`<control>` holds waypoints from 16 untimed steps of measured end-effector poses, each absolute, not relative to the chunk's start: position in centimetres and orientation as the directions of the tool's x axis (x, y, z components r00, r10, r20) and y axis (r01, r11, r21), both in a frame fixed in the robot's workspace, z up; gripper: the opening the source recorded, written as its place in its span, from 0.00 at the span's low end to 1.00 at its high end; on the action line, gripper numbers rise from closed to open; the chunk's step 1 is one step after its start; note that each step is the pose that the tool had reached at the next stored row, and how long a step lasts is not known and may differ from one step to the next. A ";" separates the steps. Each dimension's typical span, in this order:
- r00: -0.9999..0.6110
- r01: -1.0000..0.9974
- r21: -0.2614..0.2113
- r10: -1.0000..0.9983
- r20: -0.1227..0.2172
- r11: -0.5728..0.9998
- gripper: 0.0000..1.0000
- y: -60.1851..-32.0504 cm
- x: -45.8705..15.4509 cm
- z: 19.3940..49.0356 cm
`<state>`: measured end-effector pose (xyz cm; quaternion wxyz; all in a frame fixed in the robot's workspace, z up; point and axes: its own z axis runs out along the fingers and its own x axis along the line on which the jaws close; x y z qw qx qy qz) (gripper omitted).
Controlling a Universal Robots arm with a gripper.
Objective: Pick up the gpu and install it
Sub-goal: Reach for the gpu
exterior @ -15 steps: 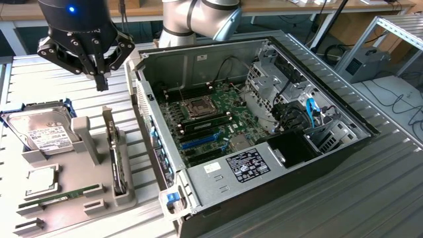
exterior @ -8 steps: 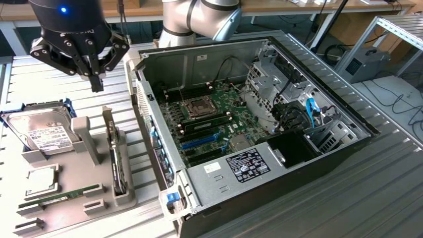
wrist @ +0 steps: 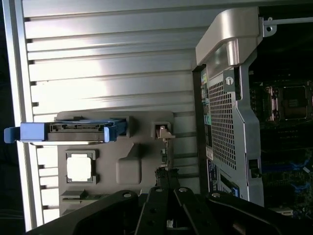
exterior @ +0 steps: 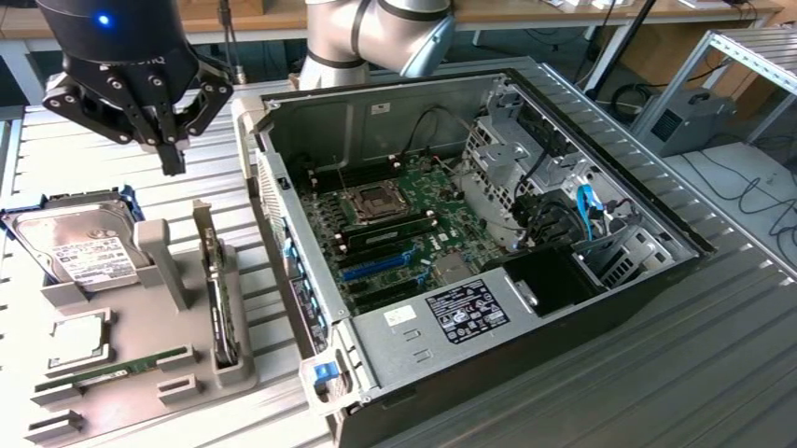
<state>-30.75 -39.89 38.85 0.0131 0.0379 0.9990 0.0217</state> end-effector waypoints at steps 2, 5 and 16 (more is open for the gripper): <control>-0.997 0.075 0.044 0.076 -0.024 0.996 0.11 -39.9 -30.9 38.8; -0.997 0.075 0.044 0.076 -0.024 0.996 0.11 -39.9 -31.2 38.8; -0.997 0.075 0.037 0.076 -0.025 0.996 0.11 -40.1 -31.4 38.8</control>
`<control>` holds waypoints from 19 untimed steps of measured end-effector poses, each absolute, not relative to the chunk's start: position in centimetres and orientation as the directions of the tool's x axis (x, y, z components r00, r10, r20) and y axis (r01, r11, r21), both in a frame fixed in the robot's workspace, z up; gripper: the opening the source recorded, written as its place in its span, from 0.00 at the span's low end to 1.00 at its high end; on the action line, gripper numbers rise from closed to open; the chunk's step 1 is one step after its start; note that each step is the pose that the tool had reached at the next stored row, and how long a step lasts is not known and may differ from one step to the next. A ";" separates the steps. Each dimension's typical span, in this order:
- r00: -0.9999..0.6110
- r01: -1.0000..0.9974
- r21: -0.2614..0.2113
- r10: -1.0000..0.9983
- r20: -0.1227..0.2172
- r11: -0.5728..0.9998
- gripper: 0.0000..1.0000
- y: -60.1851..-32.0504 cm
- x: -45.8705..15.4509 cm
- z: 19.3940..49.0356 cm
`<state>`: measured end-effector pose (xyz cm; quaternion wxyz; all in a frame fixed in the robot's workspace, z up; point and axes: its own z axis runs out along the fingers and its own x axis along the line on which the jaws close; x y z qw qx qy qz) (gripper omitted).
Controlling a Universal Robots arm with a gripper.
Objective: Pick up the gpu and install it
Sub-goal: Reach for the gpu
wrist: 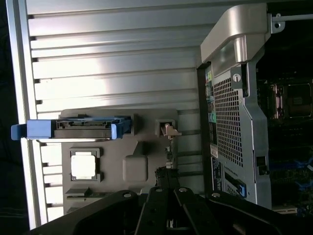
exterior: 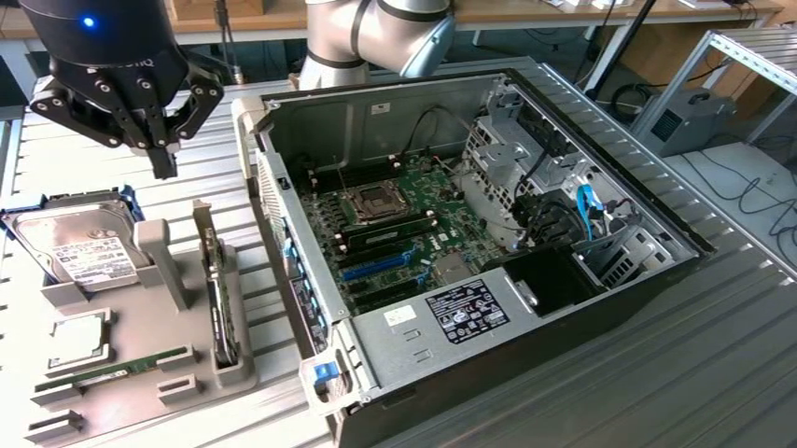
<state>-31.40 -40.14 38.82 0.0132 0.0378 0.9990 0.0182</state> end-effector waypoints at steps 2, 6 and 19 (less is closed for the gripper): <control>-0.997 0.075 0.035 0.076 -0.025 0.997 0.11 -40.4 -31.4 38.8; -0.997 0.075 0.033 0.076 -0.025 0.997 0.11 -40.8 -31.4 38.8; -0.997 0.075 0.031 0.076 -0.025 0.997 0.11 -41.2 -30.7 38.7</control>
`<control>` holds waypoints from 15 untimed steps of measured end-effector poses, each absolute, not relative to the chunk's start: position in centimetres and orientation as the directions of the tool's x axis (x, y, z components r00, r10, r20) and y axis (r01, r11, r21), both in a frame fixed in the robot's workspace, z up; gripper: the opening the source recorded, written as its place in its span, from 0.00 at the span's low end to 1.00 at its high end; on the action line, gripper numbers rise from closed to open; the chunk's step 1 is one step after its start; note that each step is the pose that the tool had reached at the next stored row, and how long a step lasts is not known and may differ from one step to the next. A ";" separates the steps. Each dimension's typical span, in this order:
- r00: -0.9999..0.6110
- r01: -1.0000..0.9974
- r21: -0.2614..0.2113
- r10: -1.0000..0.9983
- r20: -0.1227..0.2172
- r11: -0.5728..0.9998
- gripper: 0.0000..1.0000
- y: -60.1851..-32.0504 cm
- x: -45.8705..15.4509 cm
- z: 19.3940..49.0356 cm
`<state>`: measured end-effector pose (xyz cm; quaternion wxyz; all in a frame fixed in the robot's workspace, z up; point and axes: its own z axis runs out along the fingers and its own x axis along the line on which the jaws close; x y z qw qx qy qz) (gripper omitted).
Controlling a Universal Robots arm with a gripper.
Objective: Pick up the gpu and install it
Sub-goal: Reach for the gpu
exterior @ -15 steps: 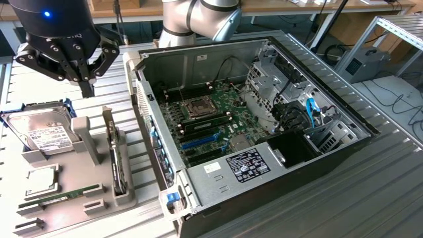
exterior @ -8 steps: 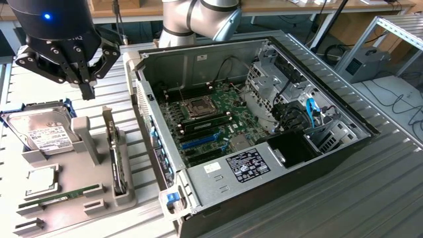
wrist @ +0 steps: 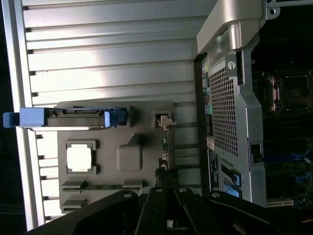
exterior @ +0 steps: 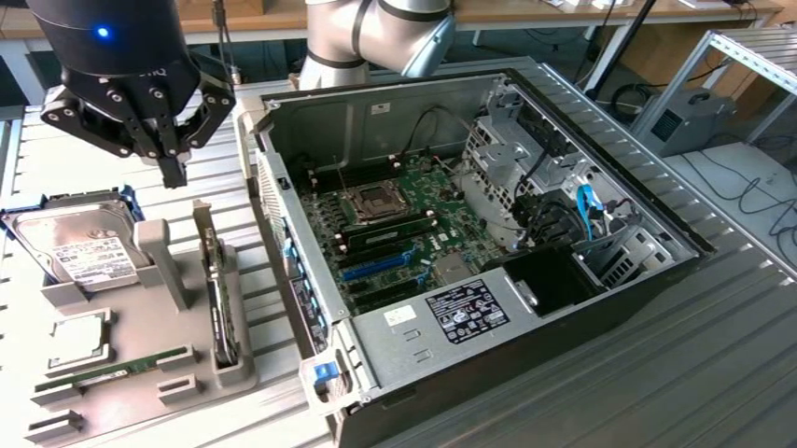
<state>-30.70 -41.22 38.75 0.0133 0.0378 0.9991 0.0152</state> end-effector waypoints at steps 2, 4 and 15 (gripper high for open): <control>-0.997 0.075 0.031 0.076 -0.025 0.997 0.11 -41.2 -30.5 38.7; -0.997 0.075 0.031 0.076 -0.025 0.997 0.11 -41.2 -30.3 38.7; -0.997 0.075 0.031 0.076 -0.025 0.997 0.11 -41.4 -29.2 38.6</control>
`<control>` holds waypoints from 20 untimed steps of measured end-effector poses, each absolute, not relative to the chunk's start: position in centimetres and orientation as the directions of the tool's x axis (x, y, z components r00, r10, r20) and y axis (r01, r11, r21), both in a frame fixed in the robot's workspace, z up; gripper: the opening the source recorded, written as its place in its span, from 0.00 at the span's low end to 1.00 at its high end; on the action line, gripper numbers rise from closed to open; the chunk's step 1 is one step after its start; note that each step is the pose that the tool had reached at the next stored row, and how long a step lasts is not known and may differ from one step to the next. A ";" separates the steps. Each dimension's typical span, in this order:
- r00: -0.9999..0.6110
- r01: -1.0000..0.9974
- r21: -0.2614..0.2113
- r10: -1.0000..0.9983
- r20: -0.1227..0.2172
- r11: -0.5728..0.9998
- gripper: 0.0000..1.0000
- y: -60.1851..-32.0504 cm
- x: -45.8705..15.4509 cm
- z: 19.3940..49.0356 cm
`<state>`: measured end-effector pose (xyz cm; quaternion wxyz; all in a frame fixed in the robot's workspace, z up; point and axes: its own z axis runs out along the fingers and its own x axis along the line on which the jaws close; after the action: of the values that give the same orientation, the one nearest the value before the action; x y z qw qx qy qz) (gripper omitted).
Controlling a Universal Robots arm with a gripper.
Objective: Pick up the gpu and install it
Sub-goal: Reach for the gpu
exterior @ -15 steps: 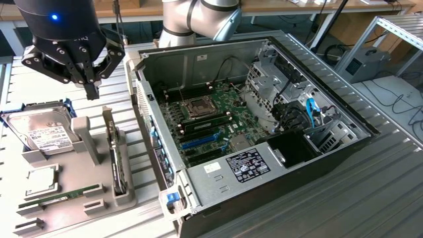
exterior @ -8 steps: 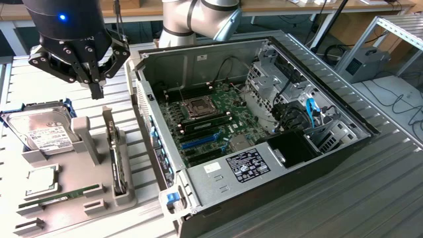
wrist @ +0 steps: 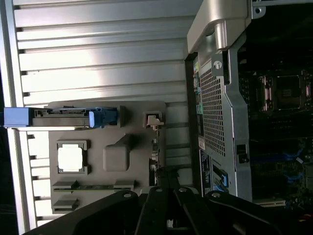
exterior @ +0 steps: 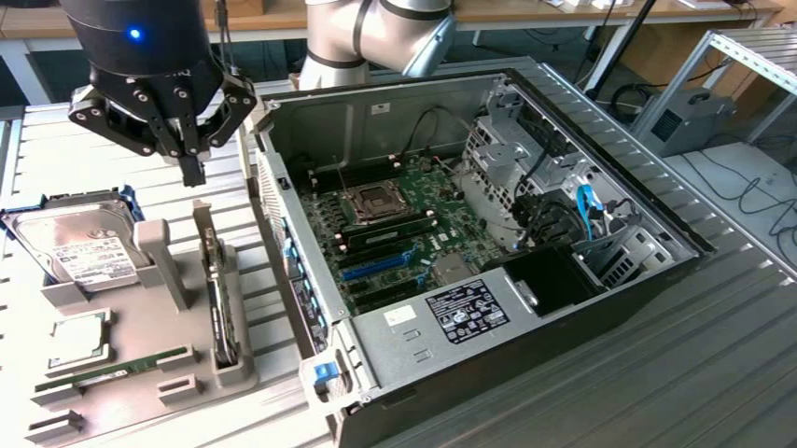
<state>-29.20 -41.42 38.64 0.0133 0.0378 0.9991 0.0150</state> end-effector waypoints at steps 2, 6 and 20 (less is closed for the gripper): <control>-0.997 0.075 0.031 0.076 -0.025 0.997 0.11 -41.6 -29.1 38.6; -0.997 0.075 0.031 0.076 -0.025 0.997 0.11 -42.2 -29.1 38.6; -0.997 0.075 0.030 0.076 -0.026 0.997 0.11 -43.2 -28.1 38.4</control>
<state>-28.10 -43.15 38.42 0.0134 0.0377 0.9991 0.0144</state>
